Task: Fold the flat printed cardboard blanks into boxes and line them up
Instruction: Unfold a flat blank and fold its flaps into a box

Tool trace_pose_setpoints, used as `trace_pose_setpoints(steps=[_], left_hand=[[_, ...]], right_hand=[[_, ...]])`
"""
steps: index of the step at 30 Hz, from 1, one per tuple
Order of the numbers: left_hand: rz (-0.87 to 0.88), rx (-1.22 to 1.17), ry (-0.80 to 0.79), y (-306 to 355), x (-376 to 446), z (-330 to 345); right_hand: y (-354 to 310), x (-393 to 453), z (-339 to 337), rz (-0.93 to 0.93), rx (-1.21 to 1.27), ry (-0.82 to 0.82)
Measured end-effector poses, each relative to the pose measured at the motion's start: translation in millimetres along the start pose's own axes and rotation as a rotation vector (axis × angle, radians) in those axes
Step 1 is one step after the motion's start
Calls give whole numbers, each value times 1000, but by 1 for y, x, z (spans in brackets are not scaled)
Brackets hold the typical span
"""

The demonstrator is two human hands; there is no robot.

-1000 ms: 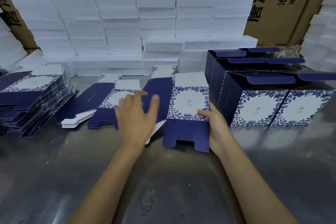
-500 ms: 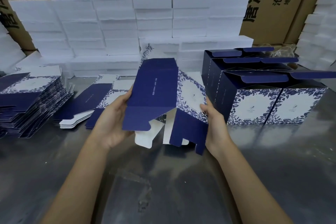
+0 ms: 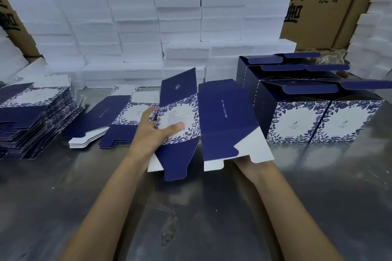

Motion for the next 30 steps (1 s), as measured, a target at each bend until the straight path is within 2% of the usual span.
trace_pose_setpoints(steps=[3,8,12,16,20,24,27,30], left_hand=[[44,10,41,5,5,-11],[9,52,-19,5,6,-16],[-76,22,18,-1,9,-18],[-32,100,38,-1,15,-26],[-57,85,-52,-1,17,-17],[-80,127,30,2,13,-15],[-34,216,123,4,17,-22],[-24,148,226,3,21,-30]], right_hand=[[-6,1,-5,26,-65,72],[0,5,-16,66,-310,74],[1,4,-17,76,-371,27],[3,2,-16,120,-375,-35],[1,4,-15,53,-372,72],[0,4,-14,19,-389,81],[2,1,-12,97,-369,28],[2,-2,-11,142,-398,-13]])
Point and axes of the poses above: each hand's wrist, its own x-axis towards the middle knuckle, its own z-axis out of the palm, y = z × x, the point moved 4 cm from there along x, towards the middle knuckle, and after that the axes turned 9 degrees about y, right-handed, at the moved point
